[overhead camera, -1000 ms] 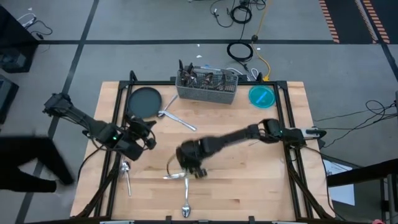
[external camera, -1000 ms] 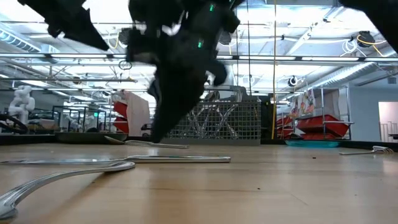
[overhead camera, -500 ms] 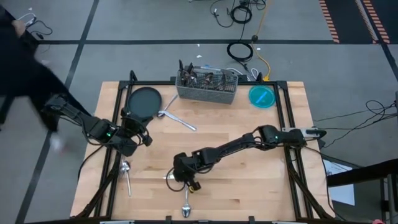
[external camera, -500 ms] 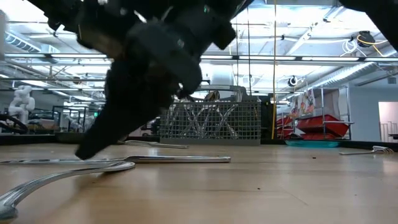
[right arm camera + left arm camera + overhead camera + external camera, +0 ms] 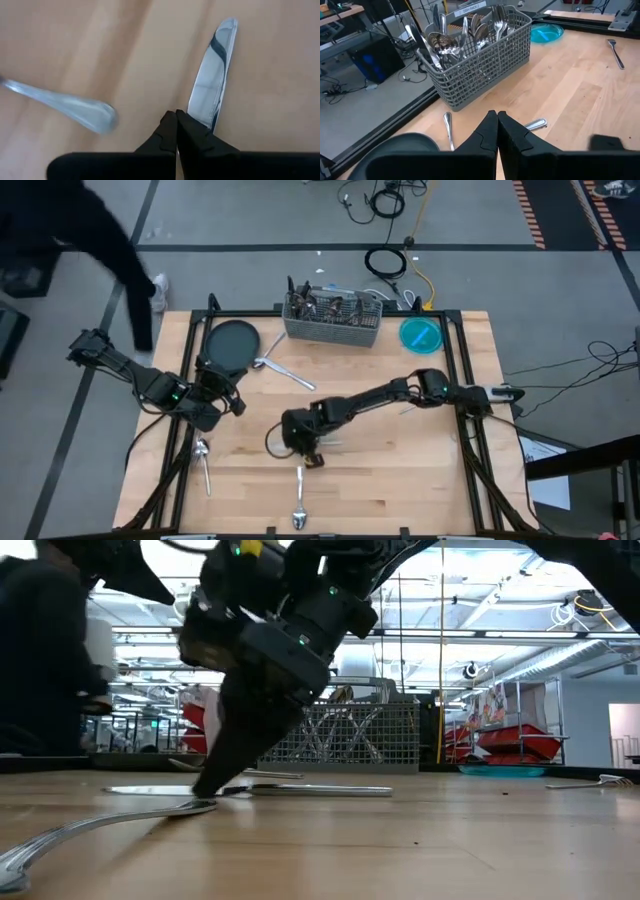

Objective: Sort silverware
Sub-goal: Put the knife into the silverware basket

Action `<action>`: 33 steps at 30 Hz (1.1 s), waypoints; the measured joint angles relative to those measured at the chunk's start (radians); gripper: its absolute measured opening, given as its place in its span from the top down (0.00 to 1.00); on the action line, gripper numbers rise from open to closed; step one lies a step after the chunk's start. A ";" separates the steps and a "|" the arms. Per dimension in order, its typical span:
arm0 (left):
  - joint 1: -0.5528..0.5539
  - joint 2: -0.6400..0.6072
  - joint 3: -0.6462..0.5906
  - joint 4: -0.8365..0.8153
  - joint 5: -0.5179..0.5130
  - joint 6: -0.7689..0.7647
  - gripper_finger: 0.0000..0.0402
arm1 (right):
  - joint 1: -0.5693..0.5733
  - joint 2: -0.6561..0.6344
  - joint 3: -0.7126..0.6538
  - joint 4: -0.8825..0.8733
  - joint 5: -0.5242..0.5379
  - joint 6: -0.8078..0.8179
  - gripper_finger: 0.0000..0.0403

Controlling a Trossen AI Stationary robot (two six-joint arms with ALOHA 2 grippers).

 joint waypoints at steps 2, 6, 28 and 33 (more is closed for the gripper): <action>0.000 0.002 0.000 -0.001 0.001 0.000 0.98 | -0.023 -0.011 0.000 -0.030 0.000 -0.031 1.00; 0.000 0.011 0.000 0.011 0.001 0.000 0.98 | -0.073 -0.025 -0.002 -0.100 0.003 -0.081 1.00; 0.013 0.058 0.000 0.760 0.344 0.755 0.98 | -0.096 -0.551 -0.323 -0.162 0.107 0.057 1.00; 0.108 0.068 0.000 0.940 0.620 0.917 0.98 | -0.023 -0.723 -0.700 0.219 0.284 0.363 1.00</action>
